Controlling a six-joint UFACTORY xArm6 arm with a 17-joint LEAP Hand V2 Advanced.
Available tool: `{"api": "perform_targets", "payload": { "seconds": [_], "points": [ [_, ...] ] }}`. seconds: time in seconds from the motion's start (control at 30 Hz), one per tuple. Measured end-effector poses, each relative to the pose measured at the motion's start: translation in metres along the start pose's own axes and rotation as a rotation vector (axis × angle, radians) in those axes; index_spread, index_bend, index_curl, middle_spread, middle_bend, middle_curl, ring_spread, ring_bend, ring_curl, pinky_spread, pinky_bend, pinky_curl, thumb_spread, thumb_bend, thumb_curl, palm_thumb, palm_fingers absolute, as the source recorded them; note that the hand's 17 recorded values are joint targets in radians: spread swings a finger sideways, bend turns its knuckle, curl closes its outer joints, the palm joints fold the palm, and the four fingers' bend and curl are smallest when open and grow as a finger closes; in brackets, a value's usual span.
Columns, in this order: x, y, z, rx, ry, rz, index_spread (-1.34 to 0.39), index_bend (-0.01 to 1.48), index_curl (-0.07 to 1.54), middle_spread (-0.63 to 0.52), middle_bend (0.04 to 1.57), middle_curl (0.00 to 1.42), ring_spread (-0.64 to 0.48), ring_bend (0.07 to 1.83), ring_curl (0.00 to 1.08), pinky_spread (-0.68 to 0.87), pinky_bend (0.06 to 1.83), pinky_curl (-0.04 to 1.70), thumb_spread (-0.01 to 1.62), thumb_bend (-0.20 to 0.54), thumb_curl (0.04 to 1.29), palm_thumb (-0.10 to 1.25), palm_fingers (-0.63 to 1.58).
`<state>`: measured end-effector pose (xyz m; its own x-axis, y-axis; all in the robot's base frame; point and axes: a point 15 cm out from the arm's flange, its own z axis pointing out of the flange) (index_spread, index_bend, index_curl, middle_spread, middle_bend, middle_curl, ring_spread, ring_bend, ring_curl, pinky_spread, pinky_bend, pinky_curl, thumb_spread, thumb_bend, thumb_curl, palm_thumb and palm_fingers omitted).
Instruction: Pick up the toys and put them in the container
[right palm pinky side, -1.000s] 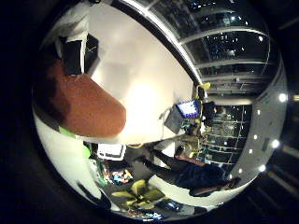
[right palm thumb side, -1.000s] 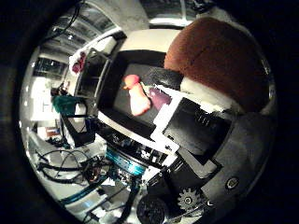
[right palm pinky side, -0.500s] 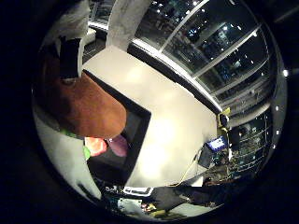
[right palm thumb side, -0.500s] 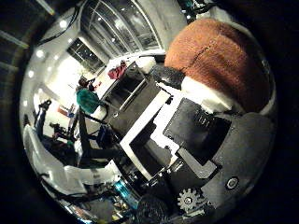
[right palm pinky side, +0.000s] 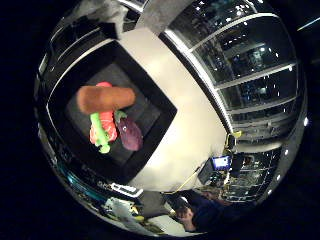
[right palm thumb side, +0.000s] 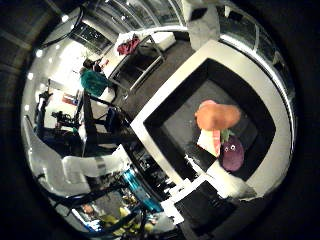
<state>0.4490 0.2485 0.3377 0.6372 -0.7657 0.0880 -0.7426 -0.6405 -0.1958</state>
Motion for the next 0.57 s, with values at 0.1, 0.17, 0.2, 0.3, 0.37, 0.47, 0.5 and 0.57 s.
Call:
{"api": "perform_targets", "payload": {
  "seconds": [0.1, 0.17, 0.2, 0.3, 0.37, 0.47, 0.5, 0.57],
  "points": [
    [0.01, 0.004, -0.01, 0.011, -0.008, 0.032, -0.49, 0.14, 0.27, 0.14, 0.2, 0.25, 0.26, 0.43, 0.17, 0.48, 0.66, 0.49, 0.95, -0.029, 0.41, 0.74, -0.09],
    [0.01, 0.008, -0.018, 0.011, -0.013, 0.039, -0.48, 0.14, 0.26, 0.15, 0.18, 0.25, 0.26, 0.41, 0.18, 0.51, 0.65, 0.46, 0.95, -0.024, 0.41, 0.75, -0.07],
    [0.008, 0.014, -0.017, -0.011, -0.018, 0.04, -0.48, 0.14, 0.25, 0.15, 0.17, 0.25, 0.26, 0.4, 0.18, 0.51, 0.64, 0.45, 0.95, -0.025, 0.41, 0.75, -0.07],
    [0.003, 0.039, -0.022, -0.092, -0.034, 0.048, -0.47, 0.15, 0.24, 0.16, 0.17, 0.25, 0.27, 0.38, 0.18, 0.52, 0.64, 0.43, 0.96, -0.024, 0.41, 0.76, -0.07],
    [0.002, 0.045, -0.032, -0.103, -0.038, 0.054, -0.47, 0.15, 0.24, 0.16, 0.17, 0.25, 0.28, 0.37, 0.19, 0.52, 0.63, 0.41, 0.96, -0.017, 0.41, 0.78, -0.06],
    [0.0, 0.055, -0.049, -0.108, -0.043, 0.061, -0.46, 0.17, 0.25, 0.17, 0.17, 0.25, 0.28, 0.35, 0.19, 0.52, 0.63, 0.4, 0.96, -0.015, 0.42, 0.8, -0.05],
    [-0.001, 0.06, -0.054, -0.111, -0.044, 0.061, -0.46, 0.17, 0.25, 0.17, 0.17, 0.24, 0.28, 0.35, 0.19, 0.51, 0.62, 0.39, 0.96, -0.018, 0.43, 0.81, -0.05],
    [-0.002, 0.068, -0.06, -0.124, -0.046, 0.062, -0.45, 0.17, 0.25, 0.17, 0.17, 0.24, 0.28, 0.33, 0.19, 0.51, 0.61, 0.38, 0.96, -0.019, 0.43, 0.83, -0.04]
  ]
}}
